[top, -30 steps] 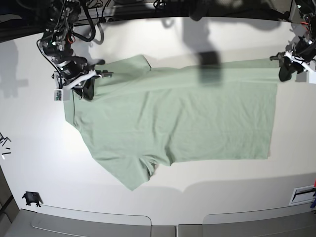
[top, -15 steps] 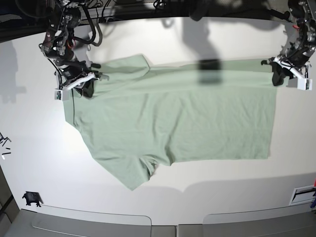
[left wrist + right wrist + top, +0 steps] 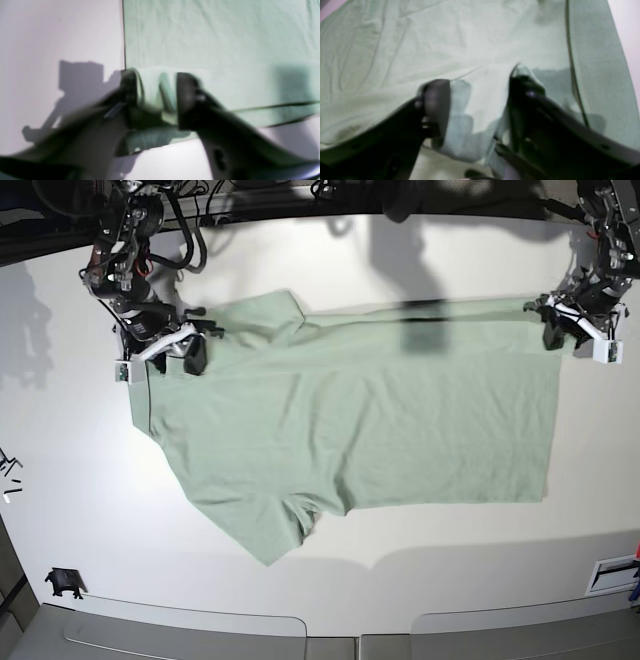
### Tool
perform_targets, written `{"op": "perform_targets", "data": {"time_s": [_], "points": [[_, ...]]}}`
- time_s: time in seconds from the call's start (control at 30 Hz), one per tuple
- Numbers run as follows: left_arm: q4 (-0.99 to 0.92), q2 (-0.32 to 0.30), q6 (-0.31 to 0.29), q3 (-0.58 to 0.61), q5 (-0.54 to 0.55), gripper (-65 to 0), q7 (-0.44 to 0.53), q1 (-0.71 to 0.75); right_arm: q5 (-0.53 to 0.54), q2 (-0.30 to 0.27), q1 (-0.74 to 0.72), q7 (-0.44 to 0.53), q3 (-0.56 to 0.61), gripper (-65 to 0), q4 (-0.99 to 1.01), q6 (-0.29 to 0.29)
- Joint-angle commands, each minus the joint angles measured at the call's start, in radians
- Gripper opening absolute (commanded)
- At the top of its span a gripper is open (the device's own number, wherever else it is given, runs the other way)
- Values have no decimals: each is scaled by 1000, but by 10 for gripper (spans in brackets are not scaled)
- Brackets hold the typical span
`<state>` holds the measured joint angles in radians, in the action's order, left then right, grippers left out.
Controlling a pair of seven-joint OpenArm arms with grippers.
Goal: Fold the T-shirt properly
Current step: 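Open the right gripper and release the shoulder, raising it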
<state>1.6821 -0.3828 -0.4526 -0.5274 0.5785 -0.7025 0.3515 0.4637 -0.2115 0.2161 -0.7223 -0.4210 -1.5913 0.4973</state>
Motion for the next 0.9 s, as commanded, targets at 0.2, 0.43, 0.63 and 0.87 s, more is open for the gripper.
{"op": "perform_targets", "data": {"time_s": [0.2, 0.43, 0.63, 0.87], "points": [[37, -113, 50, -31, 16, -402, 22, -5, 12, -21, -19, -22, -84, -284, -103, 3], [138, -156, 50, -247, 17, -403, -4, -5, 213, -21, 27, -159, -255, -284, -192, 4], [170, -168, 50, -428, 17, -403, -3, -2, 428, -1, 167, -244, -331, -284, -204, 38], [170, -185, 50, -461, 63, -402, -6, 17, 446, 87, 253, -209, -328, -284, -199, 53]]}}
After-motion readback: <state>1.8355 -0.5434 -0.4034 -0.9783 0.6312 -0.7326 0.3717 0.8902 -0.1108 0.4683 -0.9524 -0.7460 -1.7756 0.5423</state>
